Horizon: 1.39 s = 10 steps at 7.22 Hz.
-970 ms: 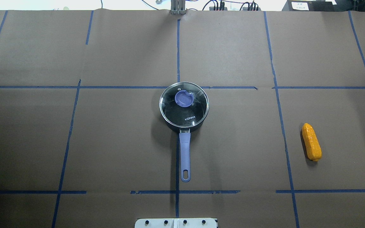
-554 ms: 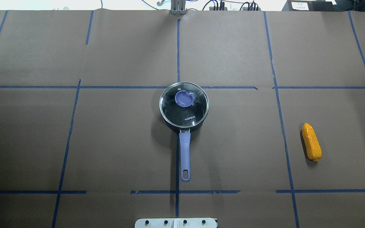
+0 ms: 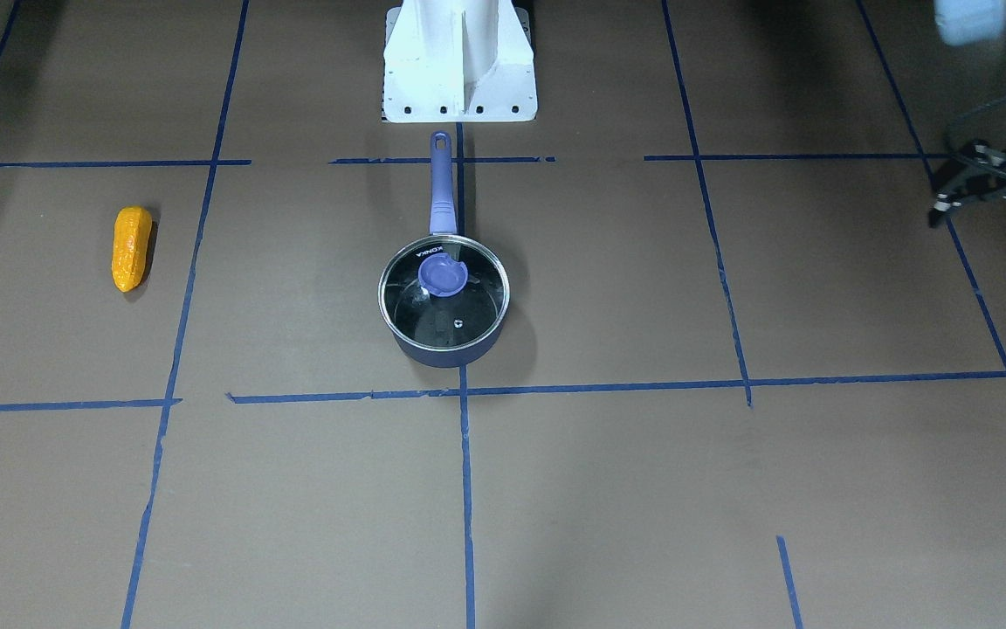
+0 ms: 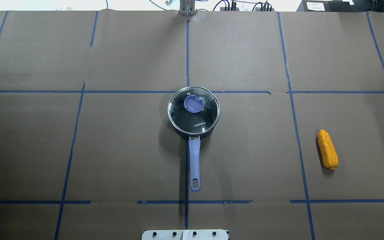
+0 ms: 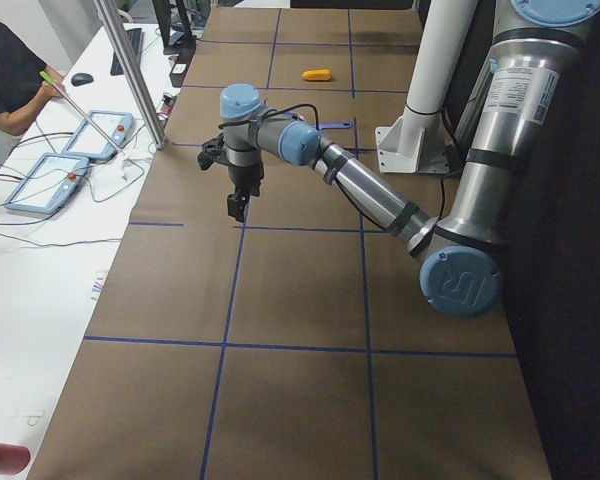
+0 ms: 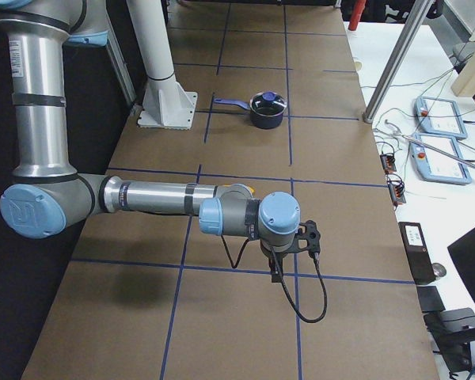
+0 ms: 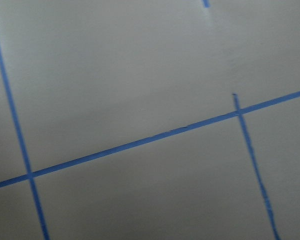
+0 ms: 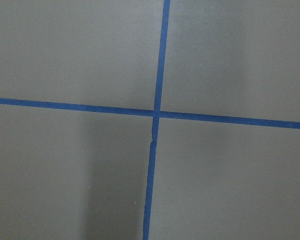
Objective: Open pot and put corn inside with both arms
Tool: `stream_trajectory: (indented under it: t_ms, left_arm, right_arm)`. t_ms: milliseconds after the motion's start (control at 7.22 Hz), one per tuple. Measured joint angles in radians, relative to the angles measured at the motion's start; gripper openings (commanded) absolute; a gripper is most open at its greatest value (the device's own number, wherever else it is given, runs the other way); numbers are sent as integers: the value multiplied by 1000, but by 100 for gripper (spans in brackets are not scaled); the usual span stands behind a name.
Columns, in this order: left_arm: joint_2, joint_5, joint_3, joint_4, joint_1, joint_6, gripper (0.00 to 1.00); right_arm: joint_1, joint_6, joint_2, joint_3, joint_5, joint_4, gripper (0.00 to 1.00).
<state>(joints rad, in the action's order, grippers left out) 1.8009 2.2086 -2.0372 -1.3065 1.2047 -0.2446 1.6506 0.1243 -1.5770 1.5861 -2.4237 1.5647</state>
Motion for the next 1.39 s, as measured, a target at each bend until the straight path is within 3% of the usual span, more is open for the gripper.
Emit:
stream_trajectory:
  t_ms: [416,831,1386]
  left_arm:
    - [186,-75,-79,195,-210,-286,100]
    - [323,-78,-64,224,-385,-558,97]
    - [584,-146,156,165,-534,-833,100]
  right_arm:
    - [0,1,0,-2,1,0,100]
    - [-1,2,-2,-4,2,0,100]
    - [-3,2,-5,-4,3,0,100]
